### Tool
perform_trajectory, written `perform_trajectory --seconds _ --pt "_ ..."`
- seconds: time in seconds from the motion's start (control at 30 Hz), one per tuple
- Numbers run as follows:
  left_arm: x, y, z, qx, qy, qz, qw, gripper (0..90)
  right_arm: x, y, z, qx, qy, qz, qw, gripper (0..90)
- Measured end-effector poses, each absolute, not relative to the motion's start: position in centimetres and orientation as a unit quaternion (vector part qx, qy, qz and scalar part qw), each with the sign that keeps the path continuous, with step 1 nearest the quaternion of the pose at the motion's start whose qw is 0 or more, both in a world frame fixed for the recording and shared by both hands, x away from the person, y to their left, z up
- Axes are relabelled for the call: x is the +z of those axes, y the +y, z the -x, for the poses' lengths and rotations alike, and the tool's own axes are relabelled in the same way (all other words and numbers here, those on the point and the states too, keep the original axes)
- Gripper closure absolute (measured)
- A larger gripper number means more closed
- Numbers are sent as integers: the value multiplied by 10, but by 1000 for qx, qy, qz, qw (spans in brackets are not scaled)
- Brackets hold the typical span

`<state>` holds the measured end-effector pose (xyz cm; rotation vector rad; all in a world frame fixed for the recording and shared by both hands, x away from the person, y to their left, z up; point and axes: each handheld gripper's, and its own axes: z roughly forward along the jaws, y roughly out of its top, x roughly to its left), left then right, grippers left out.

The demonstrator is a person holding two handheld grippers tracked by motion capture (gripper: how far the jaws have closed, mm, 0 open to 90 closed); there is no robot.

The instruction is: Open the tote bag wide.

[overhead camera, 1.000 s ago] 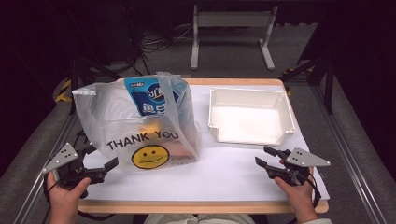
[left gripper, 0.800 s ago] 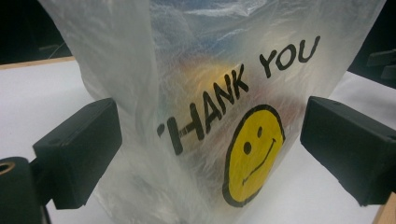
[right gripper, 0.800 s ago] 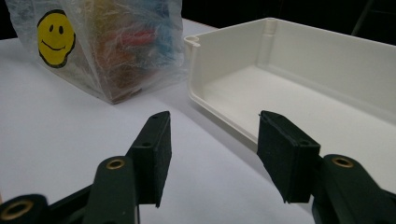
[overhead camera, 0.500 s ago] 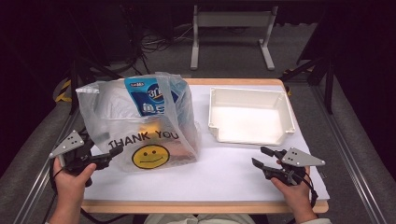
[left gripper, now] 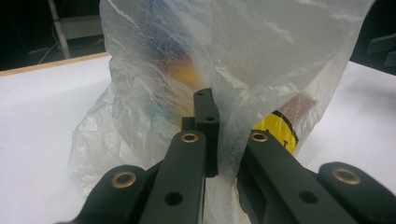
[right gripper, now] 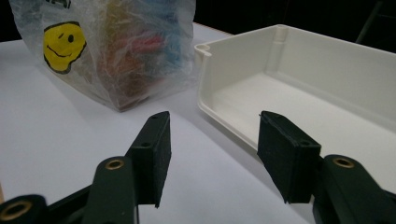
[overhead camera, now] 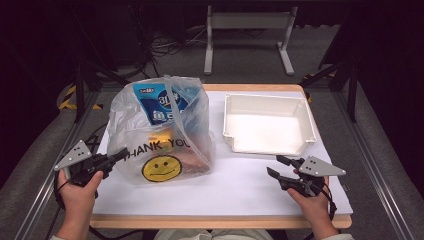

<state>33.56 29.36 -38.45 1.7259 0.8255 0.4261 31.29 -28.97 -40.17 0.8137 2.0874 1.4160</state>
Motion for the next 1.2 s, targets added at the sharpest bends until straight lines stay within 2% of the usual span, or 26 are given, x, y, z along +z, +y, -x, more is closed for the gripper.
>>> perform_trajectory --seconds 0.23,0.43,0.87,0.93,1.2 --pt "-384 291 -336 174 345 -734 558 899 -380 -263 -319 537 759 -281 236 403" --pt "-385 291 -336 170 343 -735 560 897 -364 -226 -329 540 770 -254 224 331" --pt "-384 292 -335 163 341 -733 566 852 -355 -154 -349 544 791 -212 184 184" --pt "-384 291 -335 161 337 -733 568 817 -355 -142 -351 543 793 -207 180 174" --pt "-384 290 -333 158 329 -734 573 784 -359 -115 -363 536 801 -205 172 157"
